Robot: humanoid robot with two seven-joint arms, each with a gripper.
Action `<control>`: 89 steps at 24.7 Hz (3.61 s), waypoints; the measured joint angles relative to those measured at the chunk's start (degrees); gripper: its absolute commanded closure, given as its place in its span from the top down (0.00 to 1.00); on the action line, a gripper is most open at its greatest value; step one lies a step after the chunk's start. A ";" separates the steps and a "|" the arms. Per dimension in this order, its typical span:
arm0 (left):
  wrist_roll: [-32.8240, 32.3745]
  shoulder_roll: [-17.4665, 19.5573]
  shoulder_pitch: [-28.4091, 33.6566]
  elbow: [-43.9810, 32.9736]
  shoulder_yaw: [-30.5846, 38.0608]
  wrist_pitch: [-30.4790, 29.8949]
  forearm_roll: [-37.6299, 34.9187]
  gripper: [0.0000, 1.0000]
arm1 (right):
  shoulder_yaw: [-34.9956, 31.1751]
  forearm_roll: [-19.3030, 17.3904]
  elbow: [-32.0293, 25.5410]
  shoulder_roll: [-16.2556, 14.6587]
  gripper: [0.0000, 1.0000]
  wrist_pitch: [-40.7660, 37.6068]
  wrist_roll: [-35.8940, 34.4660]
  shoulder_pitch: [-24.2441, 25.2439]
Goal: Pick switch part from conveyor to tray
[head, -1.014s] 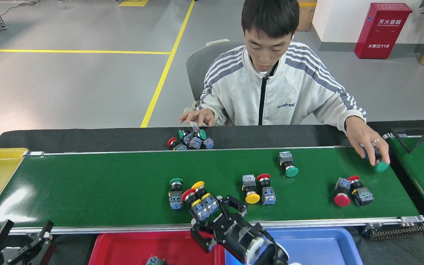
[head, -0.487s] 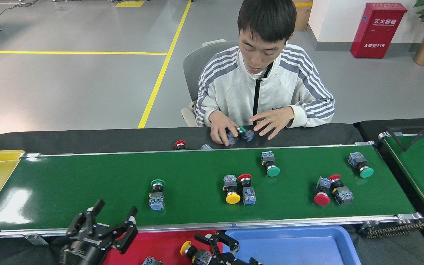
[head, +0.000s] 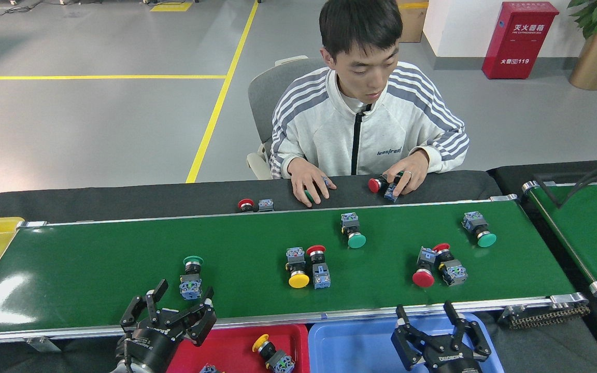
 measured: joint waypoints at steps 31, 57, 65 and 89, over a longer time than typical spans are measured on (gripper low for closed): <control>10.18 2.32 19.72 -12.39 4.63 -25.16 0.16 0.99 | 14.65 2.63 9.62 0.64 0.02 6.19 8.20 -15.80; 5.45 -3.91 10.45 -11.80 6.58 -8.32 -4.09 0.99 | 5.03 0.88 -0.36 0.22 1.00 -8.13 0.25 -1.58; 3.97 -3.90 3.46 -3.90 4.40 -3.13 -4.66 0.99 | -0.41 0.22 0.00 0.30 1.00 0.16 -1.31 0.58; 4.63 0.95 -11.44 19.29 4.73 8.02 -4.53 0.38 | 4.83 4.81 13.15 0.05 1.00 3.84 4.42 -13.96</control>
